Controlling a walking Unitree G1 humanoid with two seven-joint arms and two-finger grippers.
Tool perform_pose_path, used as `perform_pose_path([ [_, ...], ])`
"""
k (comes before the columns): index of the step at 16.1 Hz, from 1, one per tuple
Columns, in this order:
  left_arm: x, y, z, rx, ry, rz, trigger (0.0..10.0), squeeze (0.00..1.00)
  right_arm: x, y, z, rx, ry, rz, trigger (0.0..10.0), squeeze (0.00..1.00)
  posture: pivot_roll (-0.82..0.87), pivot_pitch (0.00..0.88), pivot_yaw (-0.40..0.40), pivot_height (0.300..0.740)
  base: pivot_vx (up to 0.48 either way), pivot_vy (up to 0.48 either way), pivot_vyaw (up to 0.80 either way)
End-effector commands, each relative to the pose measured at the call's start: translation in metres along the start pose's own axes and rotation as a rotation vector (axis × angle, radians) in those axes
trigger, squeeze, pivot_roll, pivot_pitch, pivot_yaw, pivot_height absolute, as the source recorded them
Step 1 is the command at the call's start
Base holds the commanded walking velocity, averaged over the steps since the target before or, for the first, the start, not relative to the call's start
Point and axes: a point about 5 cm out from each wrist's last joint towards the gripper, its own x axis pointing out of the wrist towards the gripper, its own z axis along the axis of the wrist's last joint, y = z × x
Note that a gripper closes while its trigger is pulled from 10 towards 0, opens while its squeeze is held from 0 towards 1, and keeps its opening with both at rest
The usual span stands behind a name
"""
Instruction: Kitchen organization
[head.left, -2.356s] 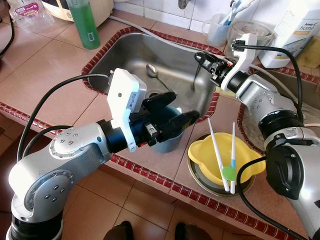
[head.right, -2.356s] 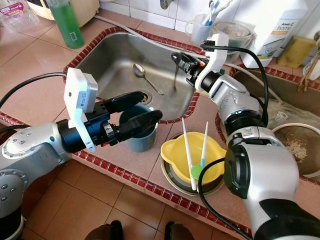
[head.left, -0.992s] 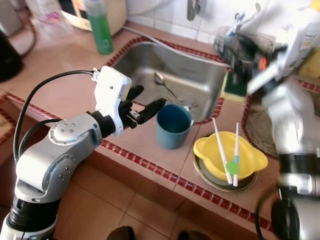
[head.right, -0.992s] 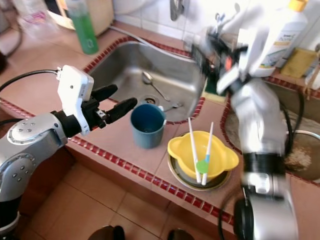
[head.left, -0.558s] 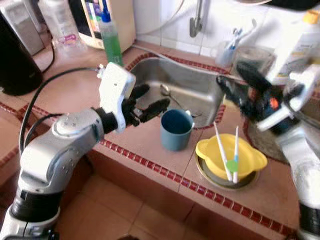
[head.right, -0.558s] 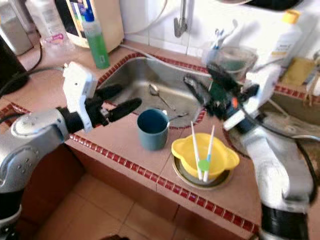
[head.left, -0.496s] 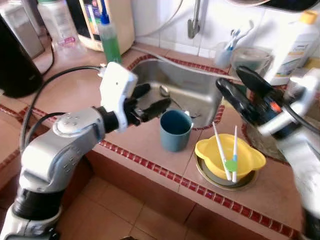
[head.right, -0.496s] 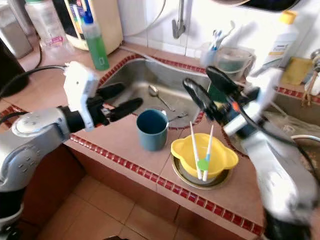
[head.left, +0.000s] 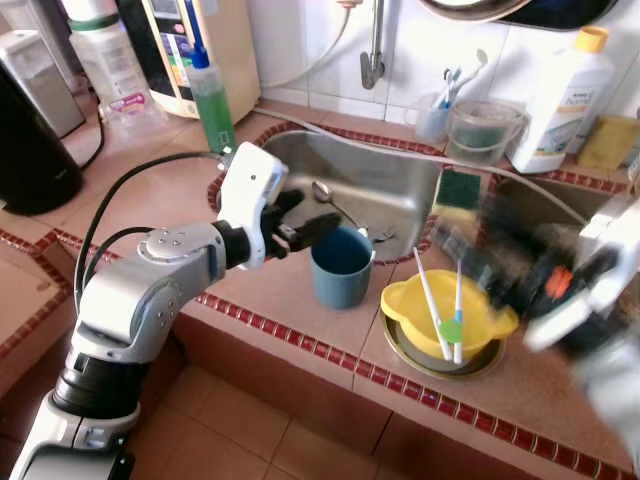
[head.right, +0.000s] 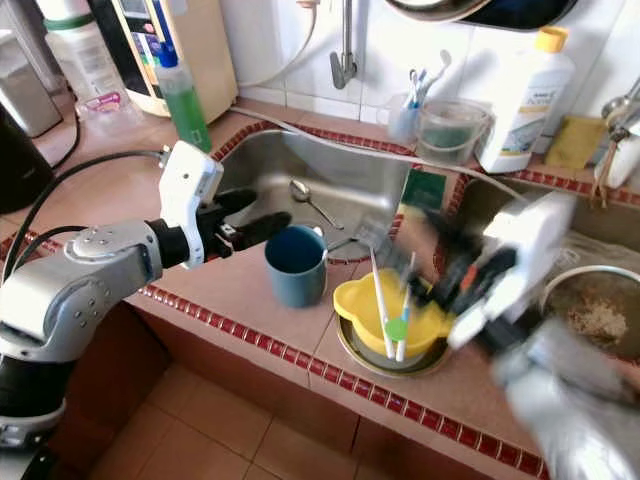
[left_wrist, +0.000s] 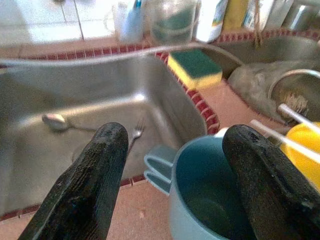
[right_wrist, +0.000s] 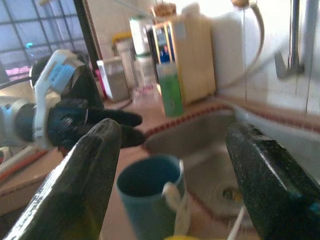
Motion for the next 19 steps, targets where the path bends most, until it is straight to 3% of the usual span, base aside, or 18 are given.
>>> perform_pose_path([
  [1,0.001,0.003,0.003,0.009,0.011,0.016,10.0,0.0,-0.004,0.009,0.003,0.0,0.029,0.025,10.0,0.0,-0.27,0.09,0.087,0.74,0.0,0.0,0.0],
  [5,0.003,0.005,-0.001,0.018,0.062,0.011,10.0,0.0,-0.021,0.018,-0.017,-0.015,0.261,0.093,10.0,0.0,-0.28,0.095,0.084,0.74,0.0,0.0,0.0],
  [8,0.004,-0.001,-0.012,0.007,0.147,-0.032,10.0,0.0,-0.029,0.029,-0.024,0.018,0.333,0.169,10.0,0.0,-0.29,0.095,0.081,0.74,0.0,0.0,0.0],
  [14,0.009,-0.009,-0.02,-0.02,0.228,-0.063,10.0,0.0,-0.031,0.03,-0.024,0.023,0.366,0.174,10.0,0.0,-0.29,0.098,0.083,0.74,0.0,0.0,0.0],
  [19,0.021,-0.007,-0.016,-0.034,0.226,-0.025,10.0,0.0,-0.03,0.031,-0.023,0.021,0.356,0.177,10.0,0.0,-0.3,0.102,0.09,0.74,0.0,0.0,0.0],
])
